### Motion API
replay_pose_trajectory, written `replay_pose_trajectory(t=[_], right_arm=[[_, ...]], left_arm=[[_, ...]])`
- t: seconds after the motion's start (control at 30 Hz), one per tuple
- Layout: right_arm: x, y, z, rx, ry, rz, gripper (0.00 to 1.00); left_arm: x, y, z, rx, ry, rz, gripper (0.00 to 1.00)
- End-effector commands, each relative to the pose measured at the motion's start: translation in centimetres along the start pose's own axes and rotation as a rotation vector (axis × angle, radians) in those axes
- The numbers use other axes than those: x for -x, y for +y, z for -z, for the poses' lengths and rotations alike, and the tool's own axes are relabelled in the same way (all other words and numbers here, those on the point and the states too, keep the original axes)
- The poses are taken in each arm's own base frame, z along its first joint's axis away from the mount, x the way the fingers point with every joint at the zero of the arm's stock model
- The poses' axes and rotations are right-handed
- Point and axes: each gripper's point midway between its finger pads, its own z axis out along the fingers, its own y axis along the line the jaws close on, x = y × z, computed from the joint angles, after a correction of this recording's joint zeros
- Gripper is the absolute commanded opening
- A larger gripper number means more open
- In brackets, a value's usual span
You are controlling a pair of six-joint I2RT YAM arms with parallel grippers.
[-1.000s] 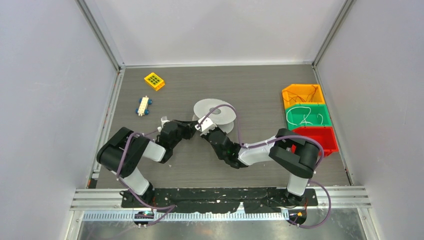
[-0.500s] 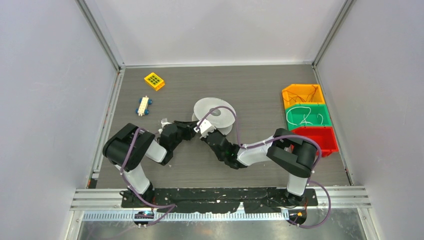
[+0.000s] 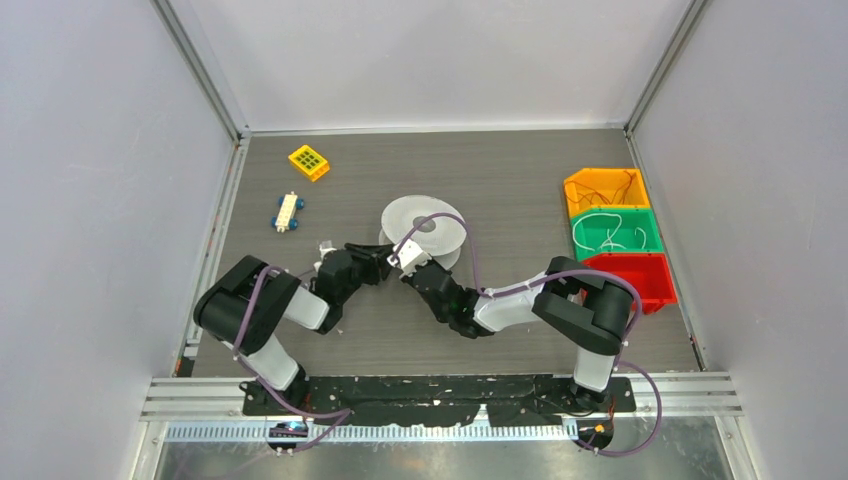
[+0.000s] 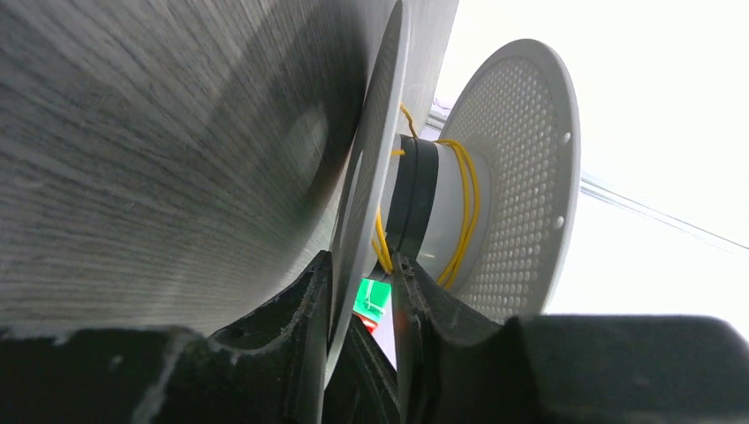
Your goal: Wrap the cables
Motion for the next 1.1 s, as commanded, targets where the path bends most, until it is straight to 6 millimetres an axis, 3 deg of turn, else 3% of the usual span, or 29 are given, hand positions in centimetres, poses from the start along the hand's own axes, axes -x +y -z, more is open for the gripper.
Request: replay_pose_trajectory(t=[0.0, 0.43, 0.9, 1.07], right_arm=[[-1.0, 1.0, -0.1, 0.036, 0.026, 0.003, 0.13], [-1.0, 0.9, -0.4, 0.042, 0.030, 0.004, 0.13], [-1.2, 1.4, -0.6, 0.059, 0.046, 0.011, 0.13], [-1.3, 1.4, -0.8, 0.050, 0.049, 0.025, 0.13]], left_arm=[[-0.7, -1.6, 0.9, -0.030, 0.029, 0.019, 0.34], [-0.4, 1.4, 2.4, 0.123, 0.015, -0.008, 0.45], [0.1, 2.9, 4.4, 0.246, -0.020, -0.037, 0.47], [0.9, 2.5, 5.8, 0.255, -0.080, -0.063, 0.46]])
